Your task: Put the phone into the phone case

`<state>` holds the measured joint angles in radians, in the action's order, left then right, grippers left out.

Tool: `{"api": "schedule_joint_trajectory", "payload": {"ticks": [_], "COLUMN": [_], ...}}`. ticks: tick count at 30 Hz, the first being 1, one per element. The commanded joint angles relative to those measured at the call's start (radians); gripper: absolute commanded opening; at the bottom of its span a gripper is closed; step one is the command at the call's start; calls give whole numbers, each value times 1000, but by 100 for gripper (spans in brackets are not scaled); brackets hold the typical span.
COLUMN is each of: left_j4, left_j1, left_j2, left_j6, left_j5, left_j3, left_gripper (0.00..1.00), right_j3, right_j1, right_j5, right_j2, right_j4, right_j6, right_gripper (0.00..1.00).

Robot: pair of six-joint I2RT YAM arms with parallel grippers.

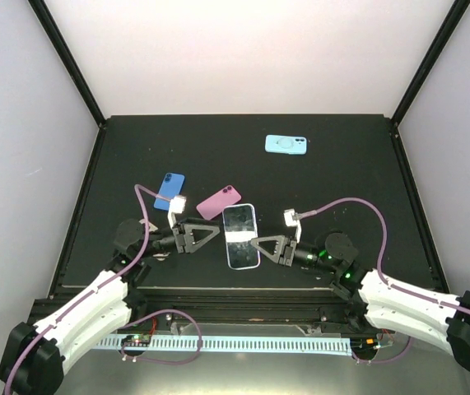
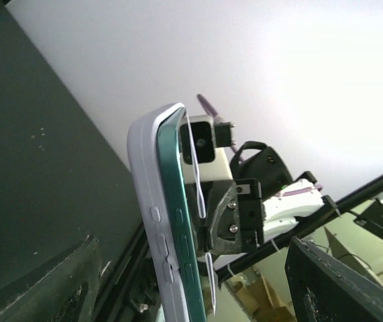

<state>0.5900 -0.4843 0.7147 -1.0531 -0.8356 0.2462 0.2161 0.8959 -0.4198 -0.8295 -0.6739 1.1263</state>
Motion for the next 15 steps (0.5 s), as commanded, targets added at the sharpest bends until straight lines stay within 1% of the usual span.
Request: {"api": "schedule_joint_trajectory", "payload": {"ticks": [1,4,9,15], "left_j4": [191,204,275,316], "left_j1": [6,6,6,6], "left_j2": [-13,-31,-12,-15], "left_j6": [-79,-93,-136,-161], "left_j5": [-28,16,16,47], "left_j3": [-8,-29,-39,-60], "left_gripper": [75,71,64,49], "right_j3": [32,37,45,85], "right_j1": [1,1,8,50], "right_j5": [-86,-106,-118,-120], "right_j2": [-35,-67,-97,-113], "right_j4": [-255,-314,-375,-349], "right_j6": [74,103,129,95], "right_gripper": [9,10,10,10]}}
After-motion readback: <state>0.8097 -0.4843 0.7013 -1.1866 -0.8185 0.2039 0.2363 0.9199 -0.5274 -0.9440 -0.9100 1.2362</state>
